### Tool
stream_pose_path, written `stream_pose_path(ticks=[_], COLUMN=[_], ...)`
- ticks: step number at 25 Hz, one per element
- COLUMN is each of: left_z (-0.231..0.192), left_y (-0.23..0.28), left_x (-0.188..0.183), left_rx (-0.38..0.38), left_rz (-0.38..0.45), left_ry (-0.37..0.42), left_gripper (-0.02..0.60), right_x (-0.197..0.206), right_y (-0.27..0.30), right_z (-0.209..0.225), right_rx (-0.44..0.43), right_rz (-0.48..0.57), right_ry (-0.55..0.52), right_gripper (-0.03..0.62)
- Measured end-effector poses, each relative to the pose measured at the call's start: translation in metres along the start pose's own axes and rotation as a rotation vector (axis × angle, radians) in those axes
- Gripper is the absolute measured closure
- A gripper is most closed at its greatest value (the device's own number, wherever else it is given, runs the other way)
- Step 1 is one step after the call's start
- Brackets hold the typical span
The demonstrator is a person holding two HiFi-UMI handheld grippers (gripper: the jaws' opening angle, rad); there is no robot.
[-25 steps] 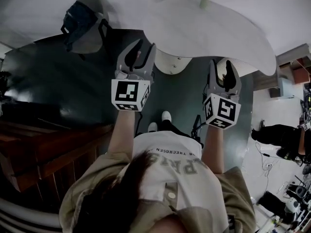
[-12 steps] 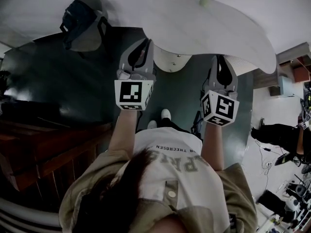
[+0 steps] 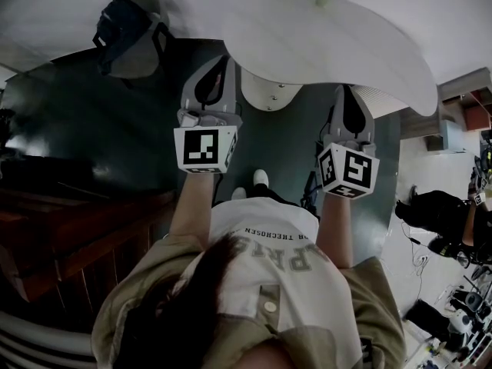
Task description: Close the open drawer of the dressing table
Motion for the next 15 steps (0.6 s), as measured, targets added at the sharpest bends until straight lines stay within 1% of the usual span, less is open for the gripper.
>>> stream_pose_path(ticks=[6,11,15], left_z=[0.000,0.003,0.003], left_y=[0.003,0.005,0.004], left_x=[-0.003,-0.003,-0.004], left_rx=[0.005,0.008,-0.001], left_rz=[0.005,0.002,0.006], left_ry=[0.003,-0.012,-0.027], left_gripper=[0.572,0.573,0.574], right_x=[-0.006,-0.013,-0.020], right_y=[0.004,0.004,0.000], right_z=[0.002,0.006,0.006], right_rx=[0.024,0.044,0.058], right_rz=[0.026,0.065,0.106], right_ry=[-0.009,-0.022,-0.075], right_gripper=[0.586,0.586,0.589])
Point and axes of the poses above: the fingertips, and each gripper's own axes: y forward along the fingers, z to its right, x out of its underside, the point moved 3 cm from there along -y, backward along the fingers, and after that the axes turned 2 degrees about -z, right-handed, at the moved point
